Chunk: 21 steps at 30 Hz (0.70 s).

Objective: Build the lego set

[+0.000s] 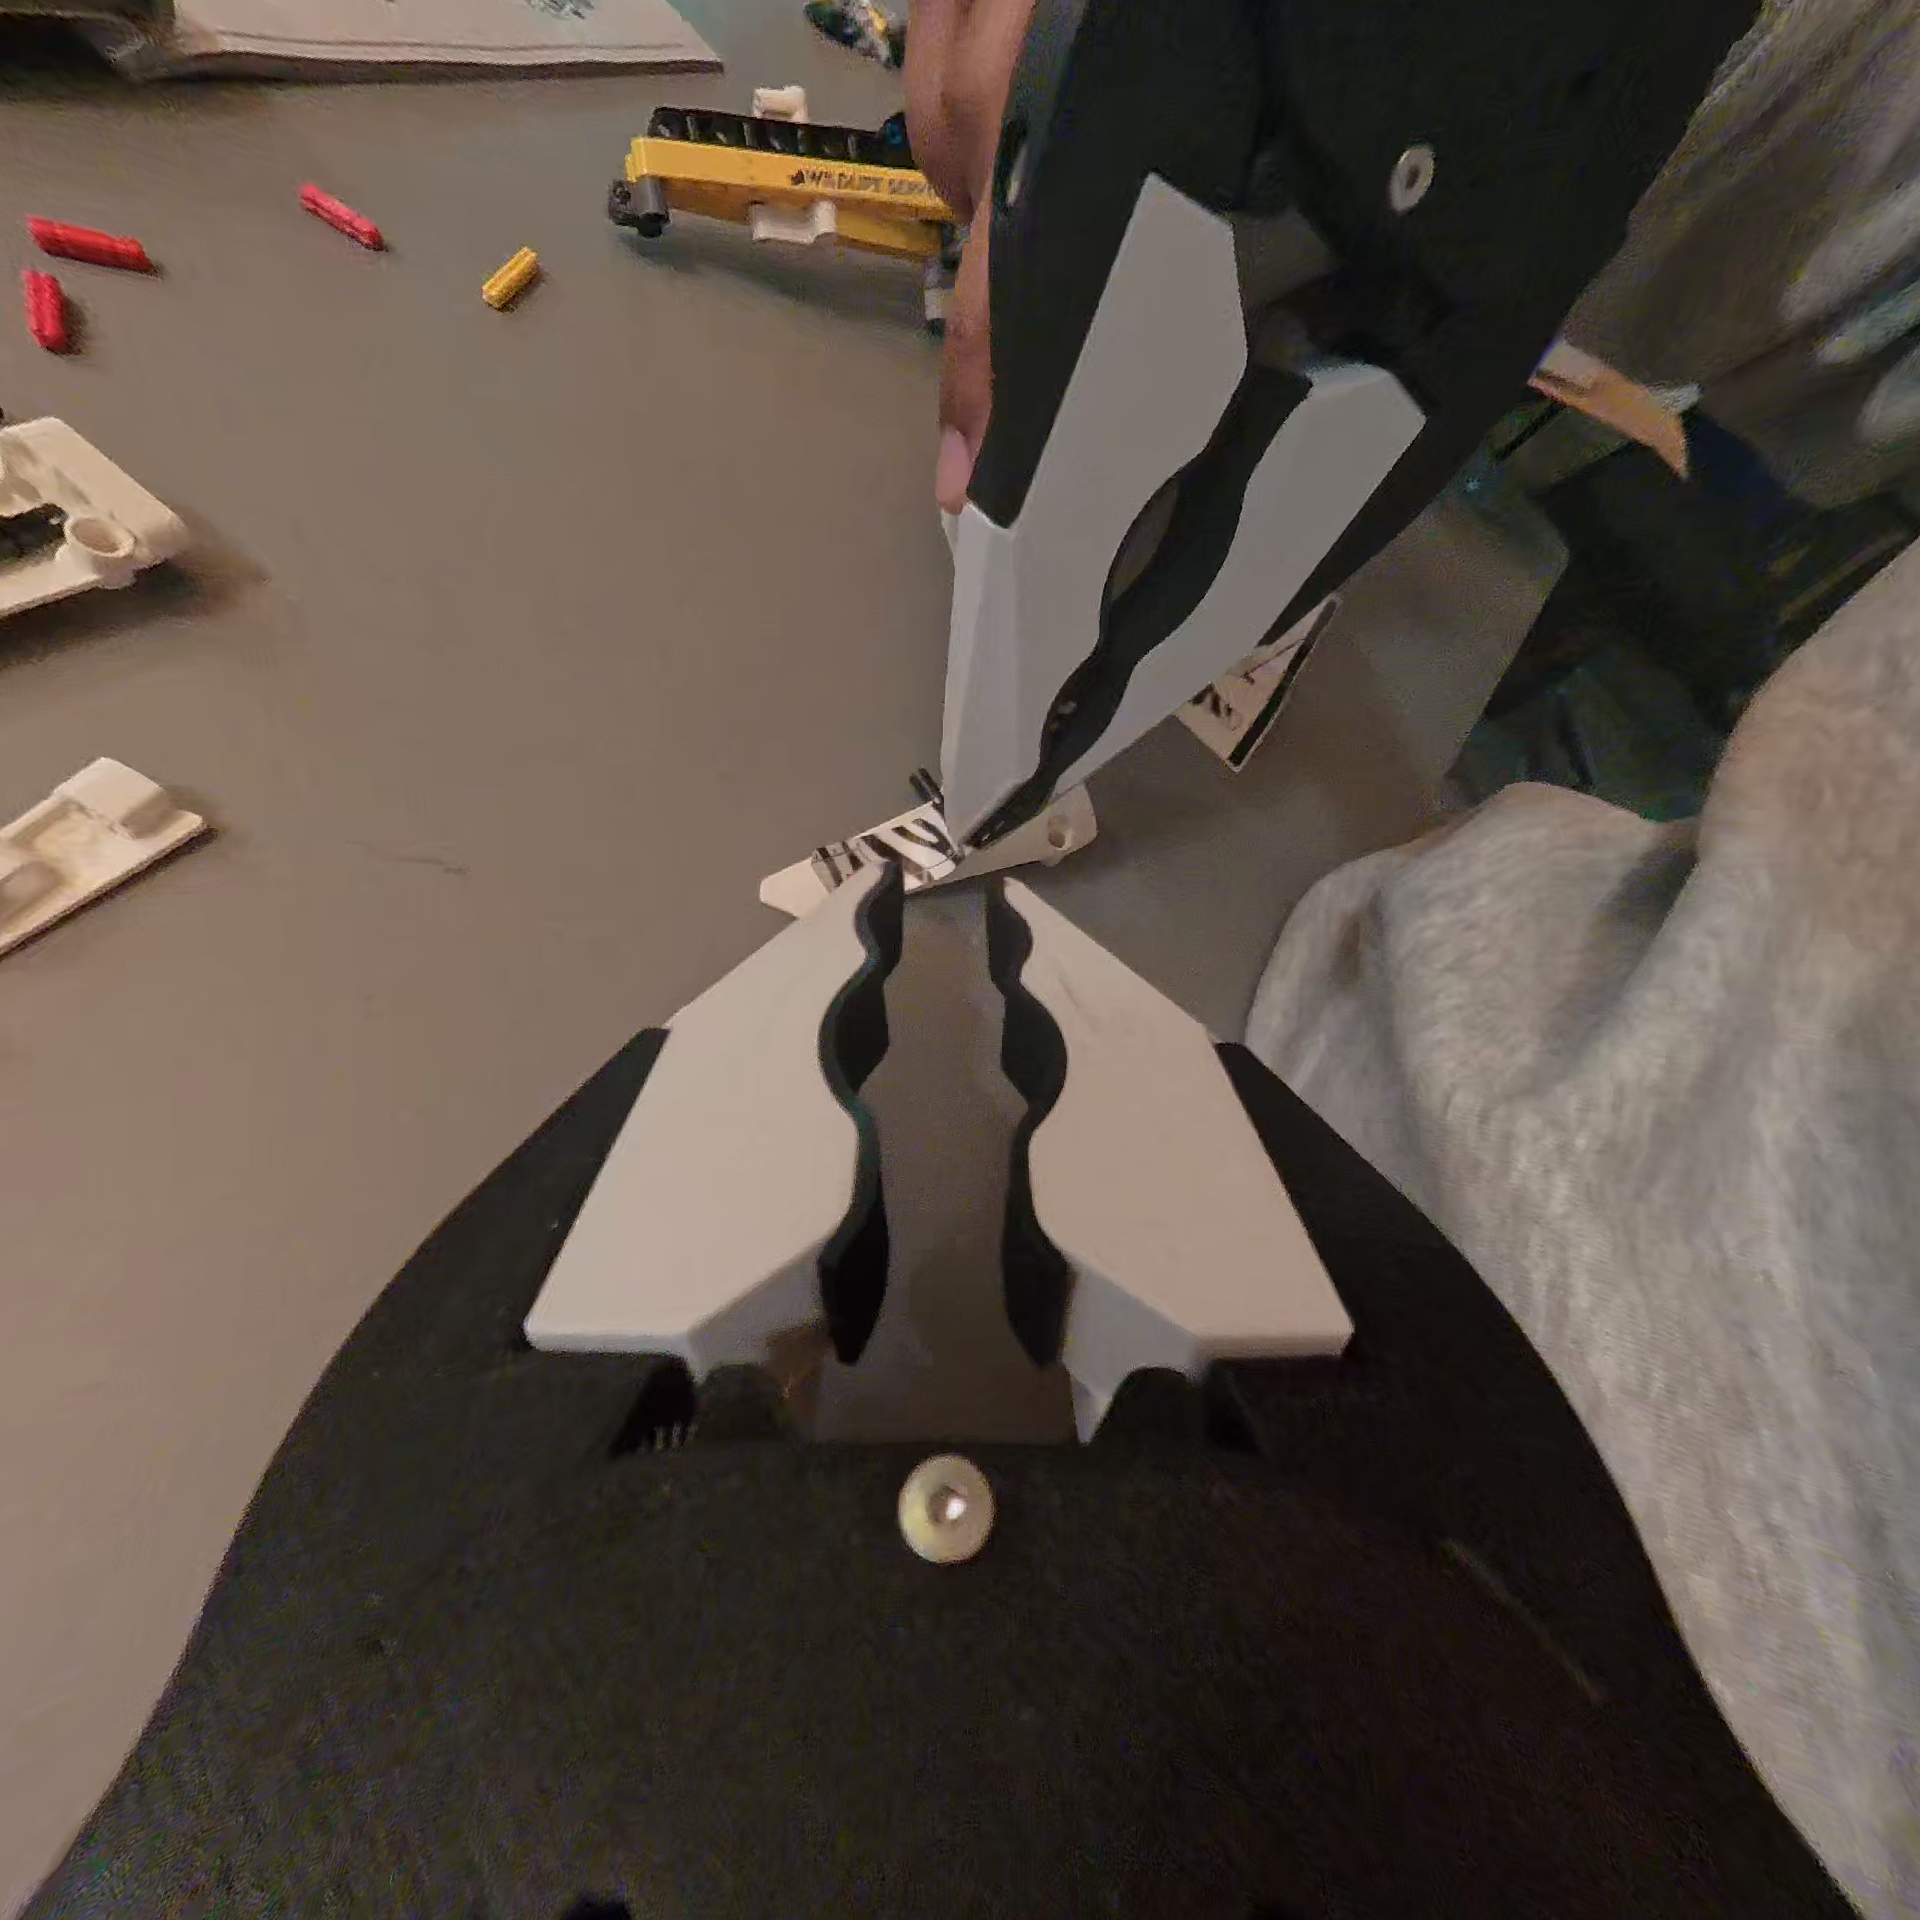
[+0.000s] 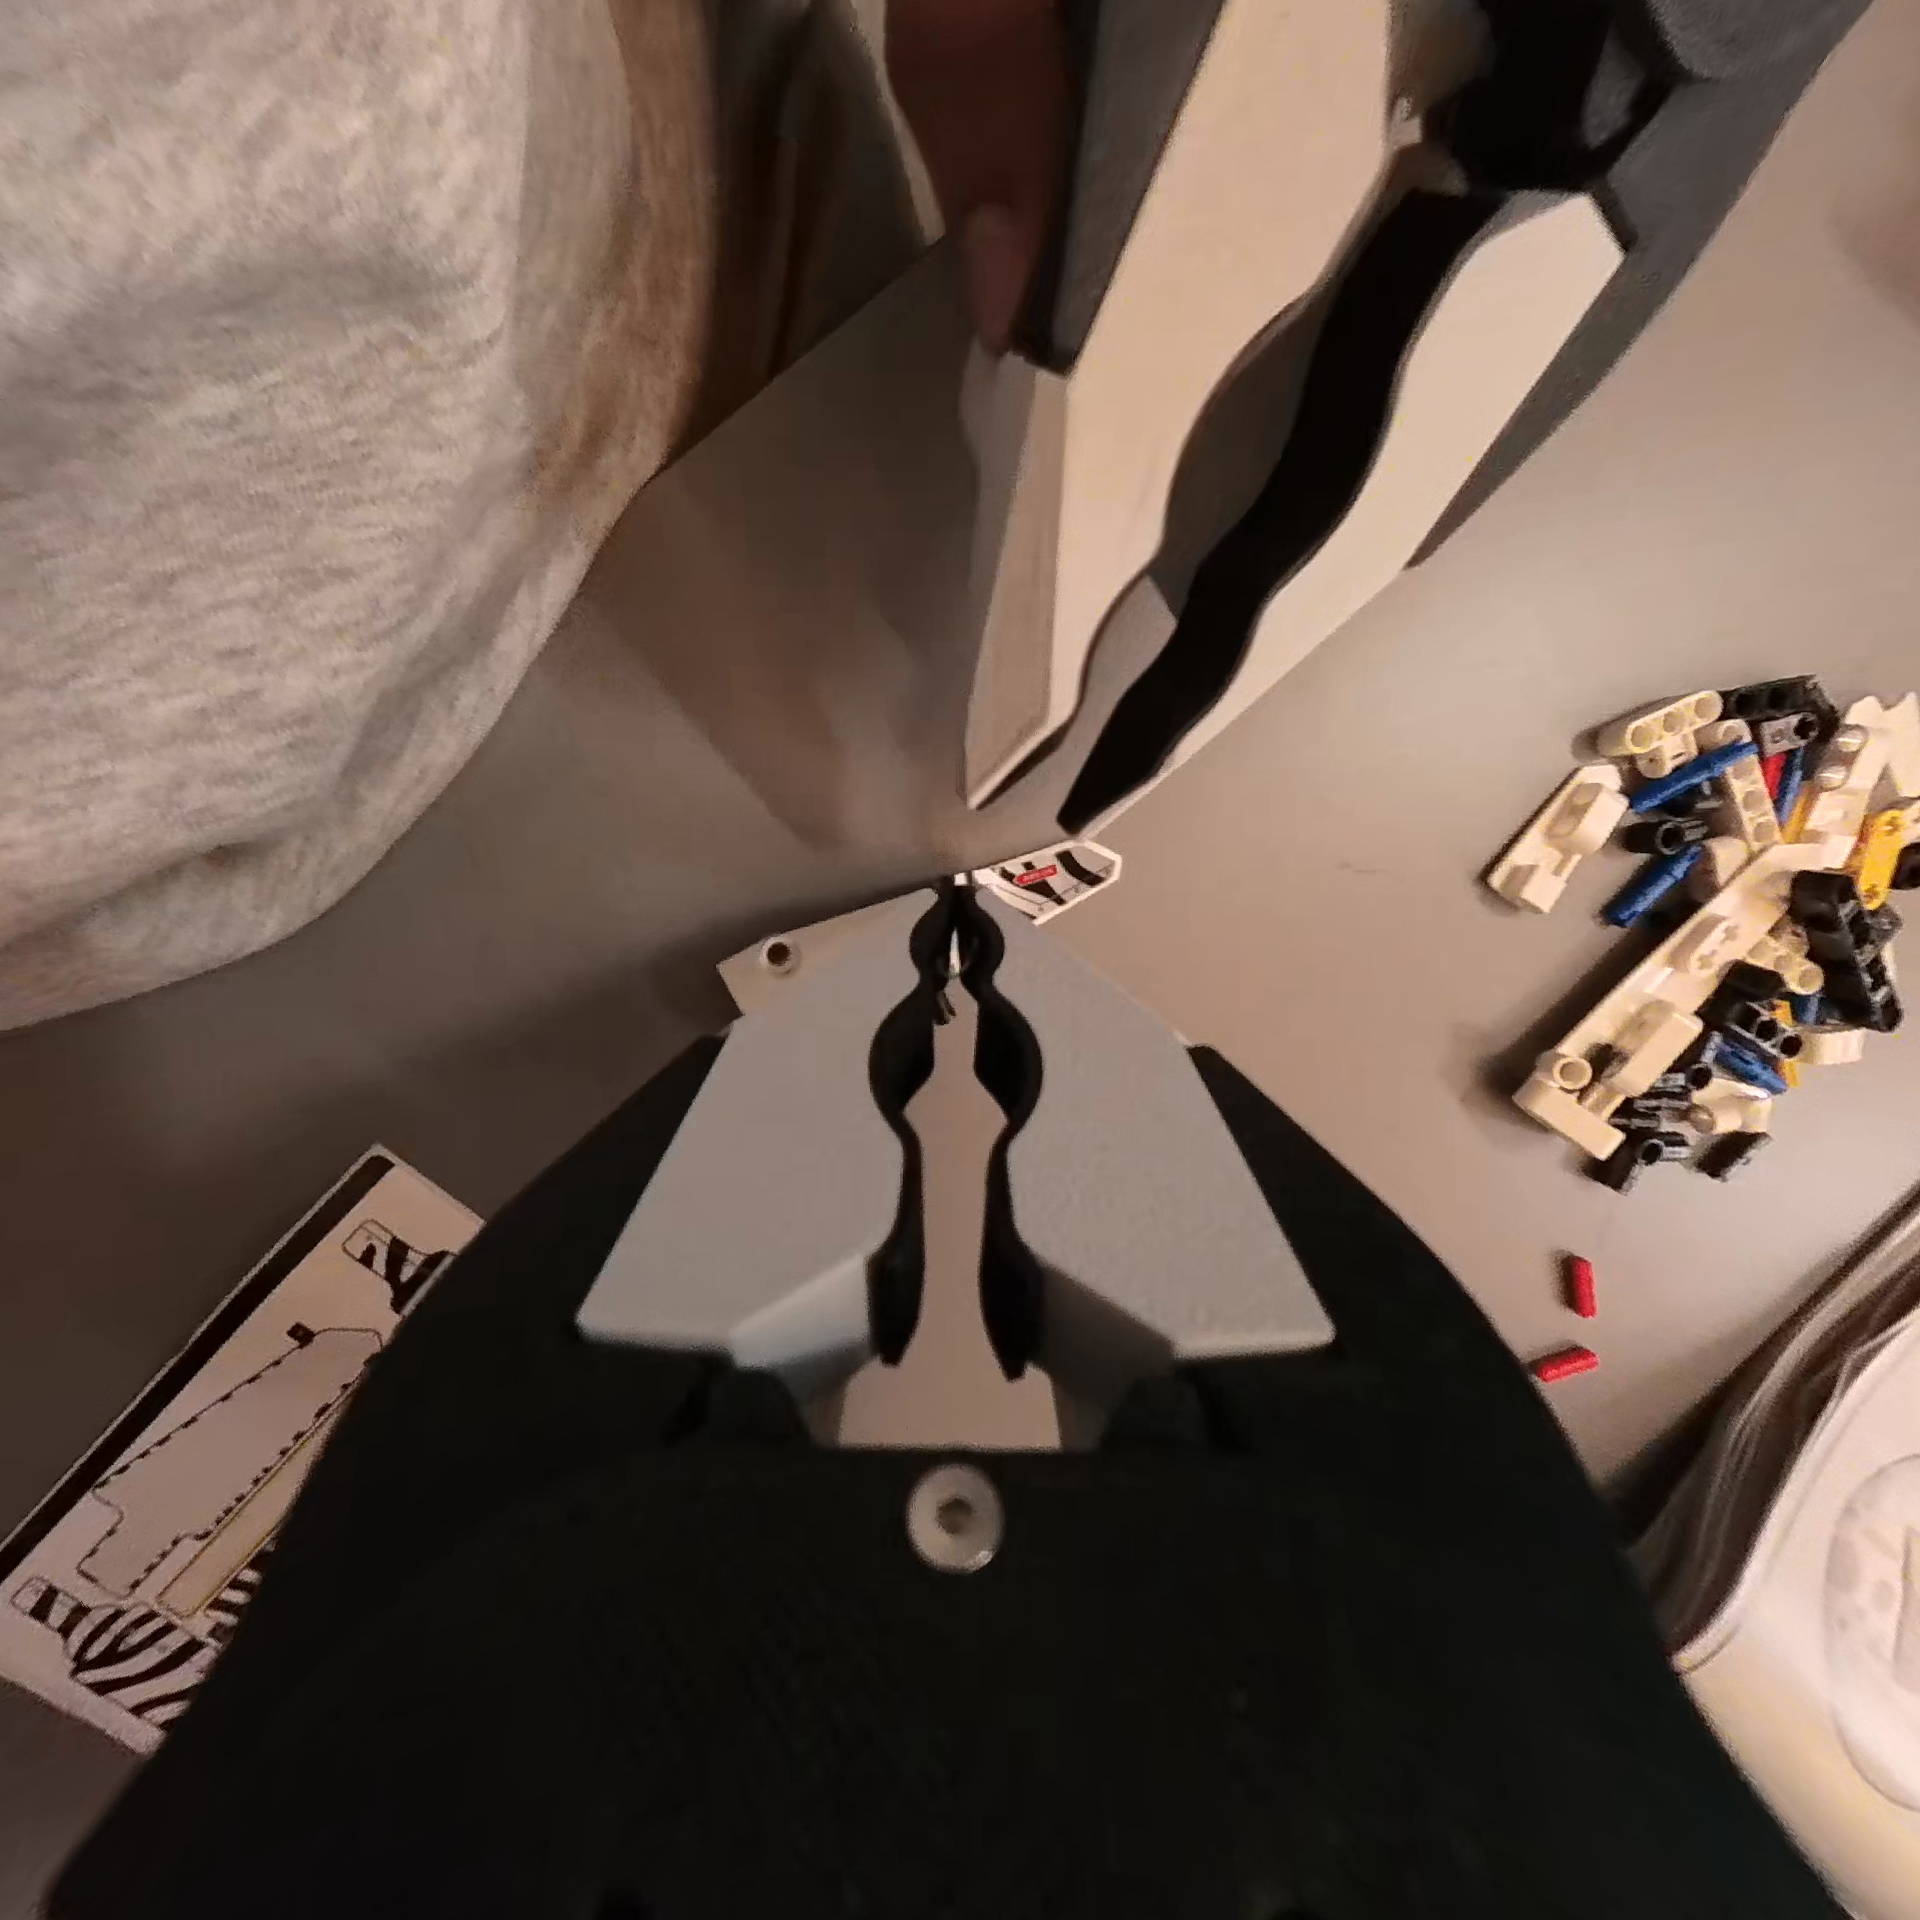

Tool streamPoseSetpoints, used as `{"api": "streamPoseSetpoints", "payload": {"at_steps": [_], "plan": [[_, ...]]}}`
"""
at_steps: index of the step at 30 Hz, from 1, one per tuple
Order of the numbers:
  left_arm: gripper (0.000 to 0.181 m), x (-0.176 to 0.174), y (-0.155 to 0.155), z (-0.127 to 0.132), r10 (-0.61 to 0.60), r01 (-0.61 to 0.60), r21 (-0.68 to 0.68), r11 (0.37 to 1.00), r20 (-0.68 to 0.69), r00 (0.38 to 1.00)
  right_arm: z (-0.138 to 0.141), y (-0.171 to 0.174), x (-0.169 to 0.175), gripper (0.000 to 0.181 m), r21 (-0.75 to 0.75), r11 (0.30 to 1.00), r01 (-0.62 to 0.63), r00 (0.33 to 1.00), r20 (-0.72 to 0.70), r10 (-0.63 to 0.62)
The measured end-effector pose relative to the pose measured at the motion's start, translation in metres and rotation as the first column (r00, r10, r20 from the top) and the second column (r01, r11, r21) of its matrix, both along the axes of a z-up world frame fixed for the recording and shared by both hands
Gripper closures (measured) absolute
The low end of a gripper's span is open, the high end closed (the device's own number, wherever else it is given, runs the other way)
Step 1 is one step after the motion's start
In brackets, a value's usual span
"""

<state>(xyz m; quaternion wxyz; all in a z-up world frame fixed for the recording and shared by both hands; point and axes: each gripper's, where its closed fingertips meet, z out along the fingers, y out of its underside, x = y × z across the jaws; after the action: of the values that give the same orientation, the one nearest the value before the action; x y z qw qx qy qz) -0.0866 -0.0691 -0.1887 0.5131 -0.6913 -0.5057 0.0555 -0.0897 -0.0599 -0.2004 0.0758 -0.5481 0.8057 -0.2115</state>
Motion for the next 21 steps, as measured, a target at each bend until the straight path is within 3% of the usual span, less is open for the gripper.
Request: {"api": "streamPoseSetpoints", "payload": {"at_steps": [10,21], "plan": [[0.149,-0.005,0.01,-0.007,0.002,-0.001,-0.037,0.999,0.021,1.0,0.0,-0.001,0.0,0.181,-0.01,1.0,-0.017,1.0,0.014,0.017],[0.148,-0.008,0.004,-0.015,0.042,-0.04,-0.023,0.999,0.088,0.995,-0.002,-0.001,0.0,0.181,-0.017,1.0,-0.018,1.0,0.019,0.019]]}}
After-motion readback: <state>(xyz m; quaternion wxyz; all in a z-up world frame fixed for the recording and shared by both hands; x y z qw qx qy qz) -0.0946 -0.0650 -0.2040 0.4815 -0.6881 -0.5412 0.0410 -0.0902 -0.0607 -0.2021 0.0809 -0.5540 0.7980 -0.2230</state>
